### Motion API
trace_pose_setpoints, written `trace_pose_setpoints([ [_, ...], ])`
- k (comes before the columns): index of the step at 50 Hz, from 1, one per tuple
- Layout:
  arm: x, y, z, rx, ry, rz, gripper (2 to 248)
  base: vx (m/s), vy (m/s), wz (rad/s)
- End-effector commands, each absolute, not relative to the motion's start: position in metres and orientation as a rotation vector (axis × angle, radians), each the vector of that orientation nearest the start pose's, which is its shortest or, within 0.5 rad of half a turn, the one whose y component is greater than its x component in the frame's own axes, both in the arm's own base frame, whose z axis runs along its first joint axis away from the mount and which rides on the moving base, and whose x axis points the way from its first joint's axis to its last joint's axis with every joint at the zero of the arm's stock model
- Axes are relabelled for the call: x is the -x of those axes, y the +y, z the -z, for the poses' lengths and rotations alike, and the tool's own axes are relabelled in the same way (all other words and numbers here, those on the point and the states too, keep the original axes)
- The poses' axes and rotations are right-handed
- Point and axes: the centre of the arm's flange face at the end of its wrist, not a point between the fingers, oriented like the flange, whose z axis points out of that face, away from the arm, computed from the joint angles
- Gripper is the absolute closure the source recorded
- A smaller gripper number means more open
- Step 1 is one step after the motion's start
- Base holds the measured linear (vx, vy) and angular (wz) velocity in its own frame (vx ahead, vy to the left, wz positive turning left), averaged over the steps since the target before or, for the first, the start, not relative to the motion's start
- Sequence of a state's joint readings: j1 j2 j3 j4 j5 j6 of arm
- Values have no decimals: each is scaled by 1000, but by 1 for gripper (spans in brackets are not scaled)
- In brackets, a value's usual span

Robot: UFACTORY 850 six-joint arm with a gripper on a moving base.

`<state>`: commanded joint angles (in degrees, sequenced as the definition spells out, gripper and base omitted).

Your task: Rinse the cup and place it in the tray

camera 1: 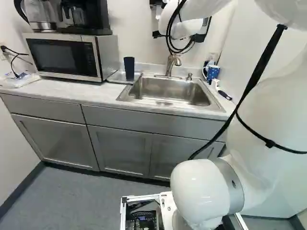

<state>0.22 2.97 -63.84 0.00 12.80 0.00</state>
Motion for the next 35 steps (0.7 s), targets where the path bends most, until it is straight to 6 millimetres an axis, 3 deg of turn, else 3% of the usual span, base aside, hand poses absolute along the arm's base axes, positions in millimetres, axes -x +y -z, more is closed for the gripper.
trace_pose_setpoints([
  [35,-540,2,-693,2569,-5,1805,3,0,0,0],
])
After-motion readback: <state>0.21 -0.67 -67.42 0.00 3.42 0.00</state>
